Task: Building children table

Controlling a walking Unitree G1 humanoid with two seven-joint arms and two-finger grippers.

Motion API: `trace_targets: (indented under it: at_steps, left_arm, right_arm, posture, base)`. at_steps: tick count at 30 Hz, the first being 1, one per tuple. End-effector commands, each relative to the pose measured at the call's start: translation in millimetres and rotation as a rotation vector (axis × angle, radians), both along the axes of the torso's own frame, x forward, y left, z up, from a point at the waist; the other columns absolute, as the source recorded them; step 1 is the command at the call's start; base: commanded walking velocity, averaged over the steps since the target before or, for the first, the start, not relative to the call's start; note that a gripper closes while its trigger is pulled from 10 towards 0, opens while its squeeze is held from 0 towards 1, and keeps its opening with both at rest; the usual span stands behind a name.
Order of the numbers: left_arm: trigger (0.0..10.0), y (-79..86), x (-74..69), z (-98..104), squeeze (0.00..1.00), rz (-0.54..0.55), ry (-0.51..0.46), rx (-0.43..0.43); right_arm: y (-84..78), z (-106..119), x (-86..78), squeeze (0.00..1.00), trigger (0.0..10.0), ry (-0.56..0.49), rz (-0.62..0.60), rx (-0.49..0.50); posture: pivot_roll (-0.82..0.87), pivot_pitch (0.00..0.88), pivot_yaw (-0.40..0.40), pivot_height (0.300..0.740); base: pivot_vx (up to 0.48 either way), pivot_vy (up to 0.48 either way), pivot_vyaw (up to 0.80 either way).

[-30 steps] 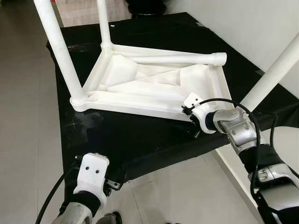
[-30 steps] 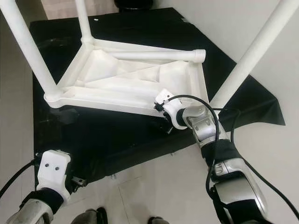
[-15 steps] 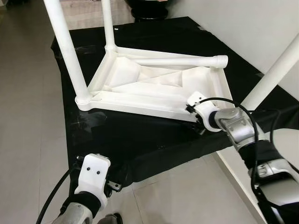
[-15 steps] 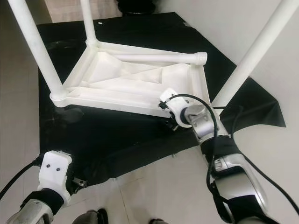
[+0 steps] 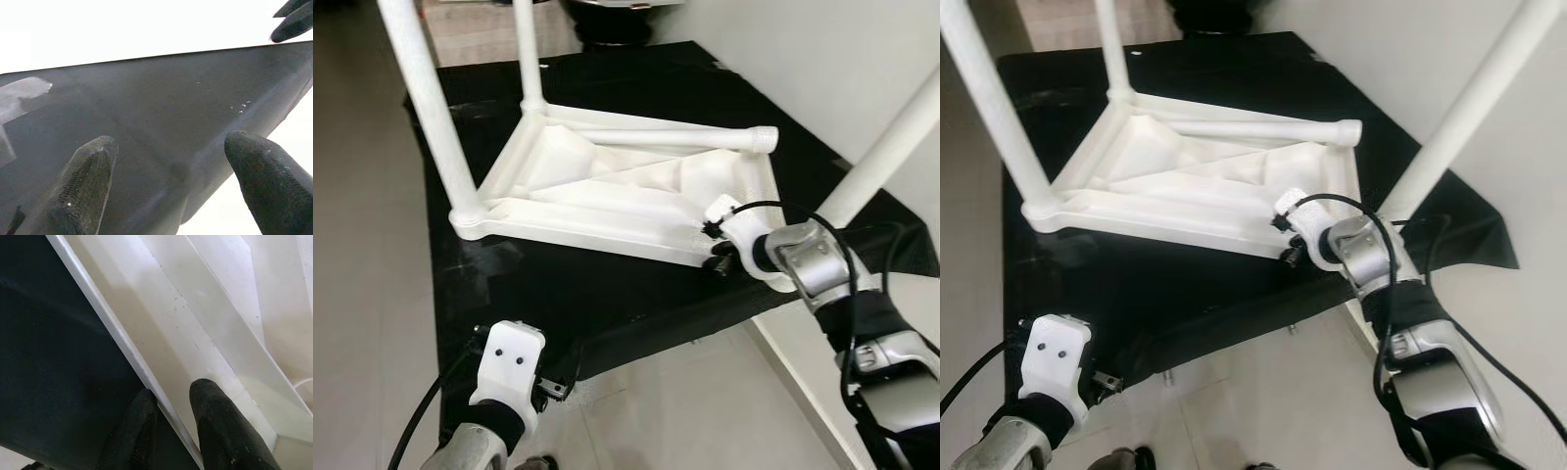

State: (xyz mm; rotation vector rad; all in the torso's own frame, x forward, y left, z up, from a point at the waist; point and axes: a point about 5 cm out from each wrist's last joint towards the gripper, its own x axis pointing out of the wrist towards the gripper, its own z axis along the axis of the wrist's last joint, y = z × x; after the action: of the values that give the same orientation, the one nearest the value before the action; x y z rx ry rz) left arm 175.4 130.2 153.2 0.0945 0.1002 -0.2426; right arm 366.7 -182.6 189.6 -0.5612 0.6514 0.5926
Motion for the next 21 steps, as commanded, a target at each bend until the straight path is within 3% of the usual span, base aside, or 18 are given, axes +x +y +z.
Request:
trace_targets:
  at_steps: [1, 3, 5, 6, 8, 10, 12, 13, 17, 18, 20, 21]
  left_arm:
    - [10.0, 0.5, -0.9, -5.5, 0.00, 0.004, 0.023, 0.009]
    - [10.0, 0.4, -0.4, -5.2, 0.00, 0.007, 0.020, 0.008]
    - [10.0, 0.2, 0.2, -5.0, 0.00, 0.012, 0.017, 0.007]
    - [10.0, 0.2, 0.2, -5.0, 0.00, 0.012, 0.017, 0.007]
    - [10.0, 0.0, 0.4, -4.8, 0.00, 0.014, 0.015, 0.008]
    - [10.0, 0.0, 0.3, -4.8, 0.00, 0.015, 0.015, 0.008]
    - [10.0, 0.3, 0.2, -4.8, 0.00, 0.017, 0.015, 0.009]
    - [10.0, 0.3, 0.2, -4.8, 0.00, 0.017, 0.015, 0.009]
    - [10.0, 0.7, 0.9, -4.2, 0.00, 0.019, 0.012, 0.009]
    - [10.0, 0.7, 0.9, -4.2, 0.00, 0.019, 0.012, 0.009]
    - [10.0, 0.5, 1.1, -4.1, 0.00, 0.018, 0.012, 0.009]
    - [10.0, 0.0, 1.4, -4.2, 0.00, 0.017, 0.012, 0.009]
  right_arm:
    - [3.4, -23.4, -7.3, 0.00, 0.0, 0.102, -0.038, 0.015]
    - [24.0, -32.3, -18.7, 0.00, 0.0, 0.189, -0.018, 0.058]
    - [55.8, -37.3, -30.8, 0.00, 0.0, 0.277, -0.065, 0.210]
    - [55.8, -37.3, -30.8, 0.00, 0.0, 0.277, -0.065, 0.210]
    - [78.0, -37.7, -36.4, 0.00, 0.0, 0.319, -0.103, 0.315]
    - [84.6, -37.3, -38.2, 0.00, 0.0, 0.334, -0.109, 0.344]
    - [104.3, -33.1, -39.7, 0.00, 0.0, 0.338, -0.118, 0.426]
    - [104.3, -33.1, -39.7, 0.00, 0.0, 0.338, -0.118, 0.426]
    - [150.0, -15.0, -31.3, 0.00, 0.0, 0.242, -0.158, 0.632]
    - [150.0, -15.0, -31.3, 0.00, 0.0, 0.242, -0.158, 0.632]
    - [172.2, -6.0, -31.9, 0.00, 0.0, 0.230, -0.180, 0.689]
    - [184.0, -1.5, -35.0, 0.00, 1.2, 0.242, -0.174, 0.713]
  posture:
    - [0.03, 0.170, -0.070, 0.740]
    - [0.03, 0.171, -0.075, 0.740]
    - [0.03, 0.172, -0.077, 0.740]
    - [0.03, 0.172, -0.077, 0.740]
    - [0.04, 0.172, -0.078, 0.740]
    - [0.04, 0.172, -0.078, 0.740]
    - [0.03, 0.172, -0.077, 0.740]
    - [0.03, 0.172, -0.077, 0.740]
    - [0.03, 0.175, -0.069, 0.740]
    - [0.03, 0.175, -0.069, 0.740]
    - [0.04, 0.175, -0.071, 0.740]
    - [0.05, 0.175, -0.074, 0.740]
  base:
    - [0.000, 0.000, 0.00]
    - [0.000, 0.000, 0.00]
    - [0.000, 0.000, 0.00]
    - [0.000, 0.000, 0.00]
    - [0.000, 0.000, 0.00]
    - [0.000, 0.000, 0.00]
    - [0.000, 0.000, 0.00]
    - [0.000, 0.000, 0.00]
    - [0.000, 0.000, 0.00]
    - [0.000, 0.000, 0.00]
    - [0.000, 0.000, 0.00]
    - [0.000, 0.000, 0.00]
